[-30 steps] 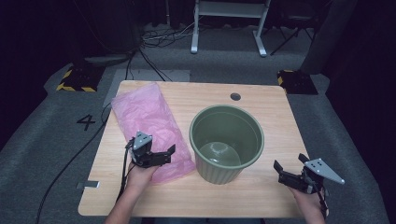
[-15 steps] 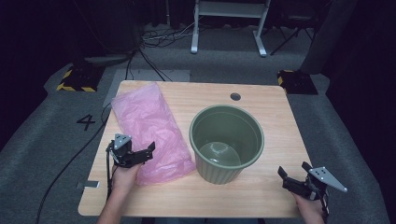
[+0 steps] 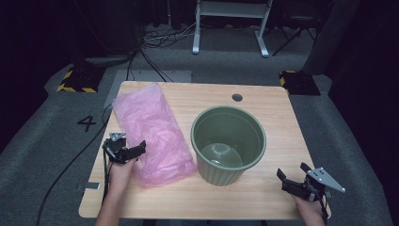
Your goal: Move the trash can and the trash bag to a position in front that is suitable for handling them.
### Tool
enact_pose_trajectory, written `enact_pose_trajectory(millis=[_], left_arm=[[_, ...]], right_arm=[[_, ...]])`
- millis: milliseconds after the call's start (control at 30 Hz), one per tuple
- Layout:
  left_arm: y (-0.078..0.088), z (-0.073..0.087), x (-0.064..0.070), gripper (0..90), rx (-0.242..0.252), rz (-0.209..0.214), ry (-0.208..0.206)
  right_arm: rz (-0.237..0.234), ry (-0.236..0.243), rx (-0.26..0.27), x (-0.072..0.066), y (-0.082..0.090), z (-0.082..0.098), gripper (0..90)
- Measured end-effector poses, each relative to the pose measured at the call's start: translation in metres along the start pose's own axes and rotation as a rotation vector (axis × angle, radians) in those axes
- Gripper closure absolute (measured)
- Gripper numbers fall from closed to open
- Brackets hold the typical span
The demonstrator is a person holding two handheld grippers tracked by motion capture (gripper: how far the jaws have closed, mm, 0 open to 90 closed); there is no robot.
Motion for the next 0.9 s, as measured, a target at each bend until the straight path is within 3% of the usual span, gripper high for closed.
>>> enact_pose_trajectory(millis=[133,233,367,400,433,500,567,667,767,867,900], left_arm=[[-0.003,0.0,0.003,15.5,-0.026,-0.037,-0.031],[-0.006,0.001,0.005,17.6,-0.048,-0.067,-0.062],[-0.007,0.002,0.009,28.8,-0.054,-0.135,-0.109],[-0.007,0.002,0.009,29.8,-0.054,-0.135,-0.109],[-0.008,0.002,0.013,33.2,-0.051,-0.146,-0.15],[-0.007,0.003,0.014,44.4,-0.047,-0.139,-0.163],[-0.006,0.003,0.016,63.1,-0.034,-0.132,-0.176],[-0.006,0.004,0.017,77.8,-0.033,-0.12,-0.193],[-0.005,0.006,0.02,88.2,-0.041,-0.05,-0.224],[-0.001,0.012,0.022,89.3,-0.06,0.038,-0.254],[0.001,0.015,0.023,89.3,-0.072,0.085,-0.261]], right_arm=[[-0.004,-0.003,-0.004,0.002,0.0,0.001,0.0],[-0.002,-0.006,-0.003,0.003,0.001,0.001,0.0],[-0.001,-0.008,-0.007,0.004,0.001,0.002,0.0],[-0.001,-0.008,-0.007,0.004,0.001,0.002,0.0],[-0.001,-0.013,-0.01,0.005,0.0,0.002,0.0],[-0.003,-0.015,-0.013,0.005,-0.001,0.002,0.0],[-0.003,-0.014,-0.017,0.004,-0.002,0.002,0.0],[-0.003,-0.005,-0.018,0.002,-0.002,0.003,0.0],[0.001,-0.009,-0.019,0.004,-0.001,0.004,0.0],[0.005,-0.019,-0.015,0.007,0.0,0.005,0.0],[0.009,-0.021,-0.016,0.008,0.001,0.005,0.0]])
Point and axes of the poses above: each handheld gripper's, and its own axes: y roughly backward along the jaws, z roughly out of its underside, x roughly to its right, the point moved 7 cm from there along -y, roughly forward along the jaws, and after that the axes turned 14 degrees about -x, right-handed, at the moved point
